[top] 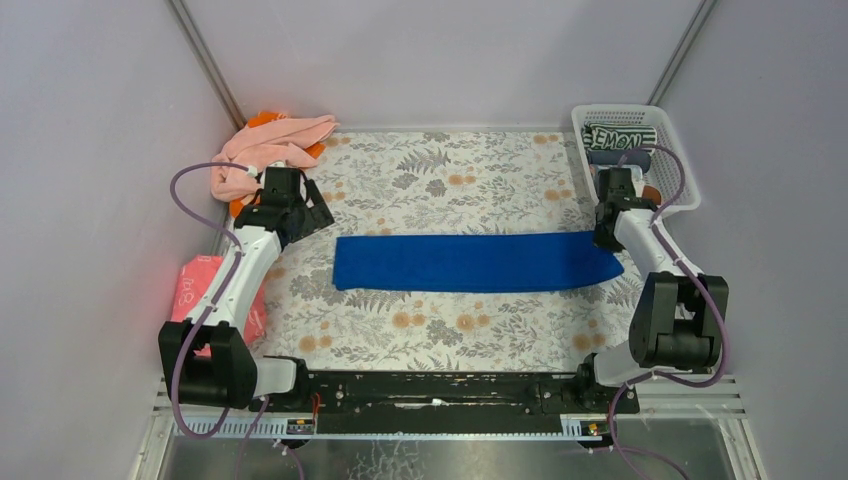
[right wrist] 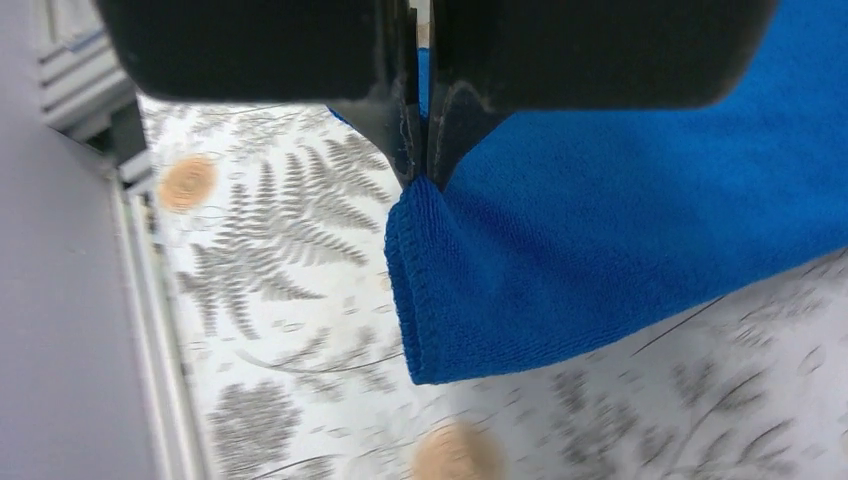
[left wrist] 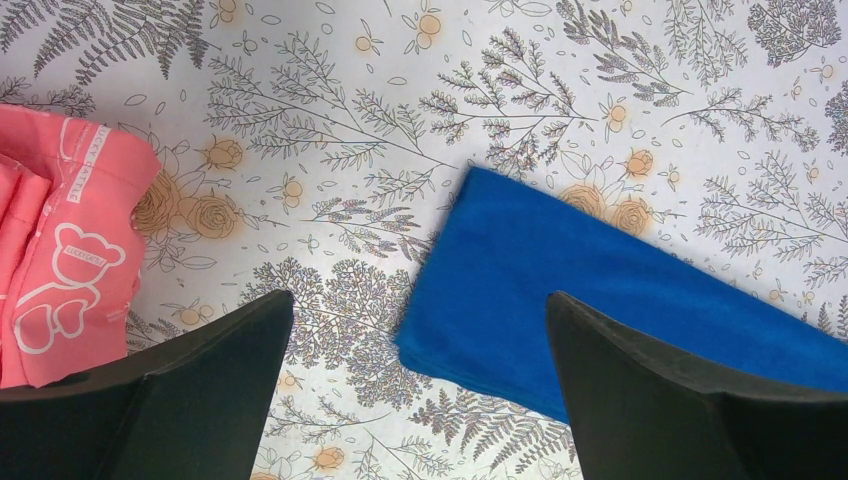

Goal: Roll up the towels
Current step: Fold the towel at the center of the board.

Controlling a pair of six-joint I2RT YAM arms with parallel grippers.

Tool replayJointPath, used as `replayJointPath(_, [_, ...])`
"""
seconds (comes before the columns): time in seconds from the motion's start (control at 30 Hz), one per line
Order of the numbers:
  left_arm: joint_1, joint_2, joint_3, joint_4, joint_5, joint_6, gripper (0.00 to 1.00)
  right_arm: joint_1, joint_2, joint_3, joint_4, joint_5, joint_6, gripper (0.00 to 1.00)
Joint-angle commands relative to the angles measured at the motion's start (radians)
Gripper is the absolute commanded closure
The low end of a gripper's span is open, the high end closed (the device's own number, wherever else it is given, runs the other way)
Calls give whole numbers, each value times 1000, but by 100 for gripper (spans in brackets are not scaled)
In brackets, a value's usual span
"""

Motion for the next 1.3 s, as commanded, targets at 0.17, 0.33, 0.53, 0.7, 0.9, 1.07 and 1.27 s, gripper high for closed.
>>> replayJointPath(0.17, [-4, -33, -15, 34, -5, 21, 3, -110, -38, 79, -19, 260, 10, 100])
replayJointPath(0.33, [-4, -19, -8, 34, 26, 26, 3, 6, -74, 113, -62, 44, 26, 100])
replayJointPath(0.53, [-10, -5, -12, 37, 83, 34, 3, 176, -70, 137, -66, -227, 142, 100])
replayJointPath(0.7, [-28, 1, -22, 37, 134, 38, 3, 306, -41, 157, 7, -355, 265, 100])
replayJointPath(0.9, [-30, 24, -61, 36, 194, 43, 3, 457, 42, 221, 97, -415, 391, 100])
replayJointPath(1.07, [-30, 35, -68, 42, 211, 45, 4, 566, 130, 301, 143, -443, 449, 100])
replayJointPath(1.27, [-30, 46, -81, 49, 231, 40, 4, 680, 219, 360, 216, -453, 527, 100])
